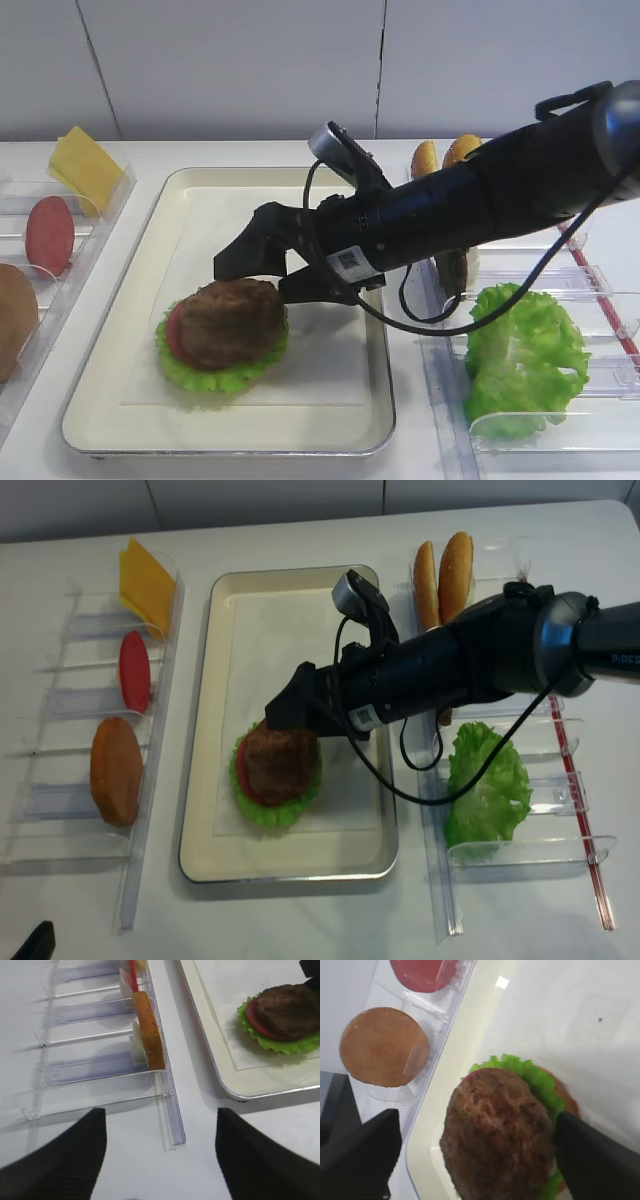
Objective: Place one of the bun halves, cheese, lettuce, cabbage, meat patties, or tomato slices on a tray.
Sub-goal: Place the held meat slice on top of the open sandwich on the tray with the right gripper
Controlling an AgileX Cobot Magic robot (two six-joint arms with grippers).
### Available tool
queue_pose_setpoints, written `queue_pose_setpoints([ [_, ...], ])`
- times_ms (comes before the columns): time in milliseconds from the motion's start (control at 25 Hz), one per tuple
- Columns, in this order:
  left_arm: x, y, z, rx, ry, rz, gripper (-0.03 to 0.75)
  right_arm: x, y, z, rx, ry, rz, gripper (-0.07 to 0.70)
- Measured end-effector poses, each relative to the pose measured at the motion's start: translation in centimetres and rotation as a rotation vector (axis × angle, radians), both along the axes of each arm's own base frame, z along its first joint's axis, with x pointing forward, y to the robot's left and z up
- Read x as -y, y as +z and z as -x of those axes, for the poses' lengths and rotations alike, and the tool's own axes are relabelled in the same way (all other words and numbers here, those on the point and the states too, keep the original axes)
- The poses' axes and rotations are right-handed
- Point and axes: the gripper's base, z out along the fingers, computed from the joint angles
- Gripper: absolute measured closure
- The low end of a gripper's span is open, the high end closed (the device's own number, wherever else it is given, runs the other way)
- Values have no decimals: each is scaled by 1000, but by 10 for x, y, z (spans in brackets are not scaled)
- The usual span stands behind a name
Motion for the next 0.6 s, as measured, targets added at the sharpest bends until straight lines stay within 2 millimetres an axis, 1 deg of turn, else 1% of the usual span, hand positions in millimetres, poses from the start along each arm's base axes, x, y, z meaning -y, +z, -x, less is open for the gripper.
queue_pose_setpoints([
  [200,0,0,0,0,0,0,244,1,-1,0,8,2,17,1],
  [600,0,0,0,0,0,0,244,0,0,1,-2,15,-6,-1],
])
